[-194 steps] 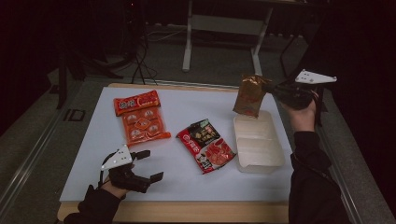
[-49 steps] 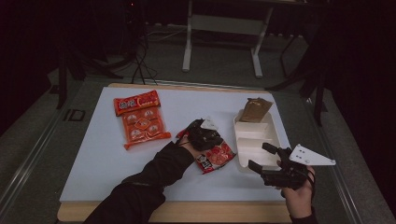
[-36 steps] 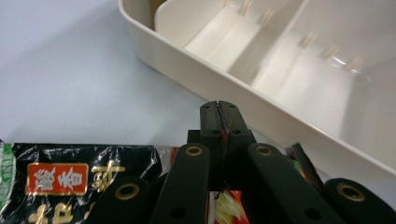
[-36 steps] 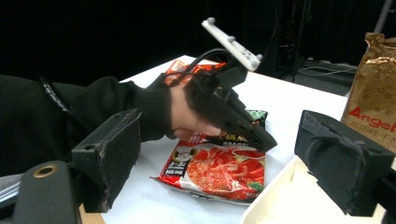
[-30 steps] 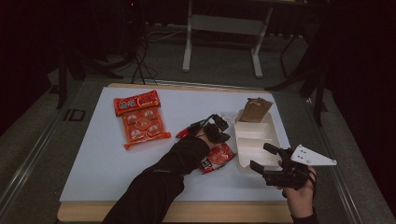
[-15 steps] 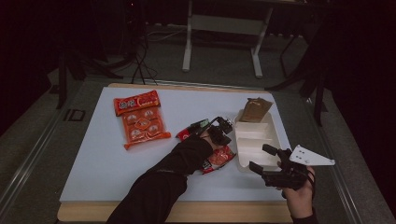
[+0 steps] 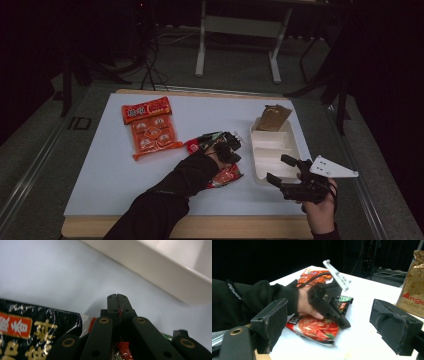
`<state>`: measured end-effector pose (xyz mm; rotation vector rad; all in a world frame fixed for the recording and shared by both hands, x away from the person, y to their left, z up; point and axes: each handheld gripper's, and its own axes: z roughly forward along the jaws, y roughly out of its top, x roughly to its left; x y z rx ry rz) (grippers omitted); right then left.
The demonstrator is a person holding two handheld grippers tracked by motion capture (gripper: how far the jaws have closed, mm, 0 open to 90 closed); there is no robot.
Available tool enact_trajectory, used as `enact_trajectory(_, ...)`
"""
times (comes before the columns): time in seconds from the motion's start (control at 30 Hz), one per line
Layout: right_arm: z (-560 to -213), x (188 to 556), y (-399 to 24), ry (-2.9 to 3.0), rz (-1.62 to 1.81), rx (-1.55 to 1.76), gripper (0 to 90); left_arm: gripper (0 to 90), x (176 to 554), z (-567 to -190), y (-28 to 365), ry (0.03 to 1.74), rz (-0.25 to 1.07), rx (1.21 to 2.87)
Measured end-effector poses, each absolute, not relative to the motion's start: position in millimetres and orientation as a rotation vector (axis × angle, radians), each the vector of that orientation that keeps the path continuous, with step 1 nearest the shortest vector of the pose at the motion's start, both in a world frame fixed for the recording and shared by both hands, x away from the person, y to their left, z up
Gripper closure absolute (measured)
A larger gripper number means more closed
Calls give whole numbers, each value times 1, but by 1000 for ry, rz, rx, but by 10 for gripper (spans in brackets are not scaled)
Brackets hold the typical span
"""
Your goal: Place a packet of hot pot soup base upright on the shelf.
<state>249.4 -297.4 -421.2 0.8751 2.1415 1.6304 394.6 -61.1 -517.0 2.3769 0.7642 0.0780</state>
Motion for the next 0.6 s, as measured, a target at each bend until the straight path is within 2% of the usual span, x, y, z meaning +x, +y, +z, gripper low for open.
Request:
enact_trajectory(0.17, -421, 249, -296, 2148, 1626, 872, 143, 900, 384, -517, -53, 764, 38, 2362)
enact_trajectory(0.6, -422, 250, -294, 2158, 1622, 872, 143, 900, 365, -511, -42, 737, 56, 2384)
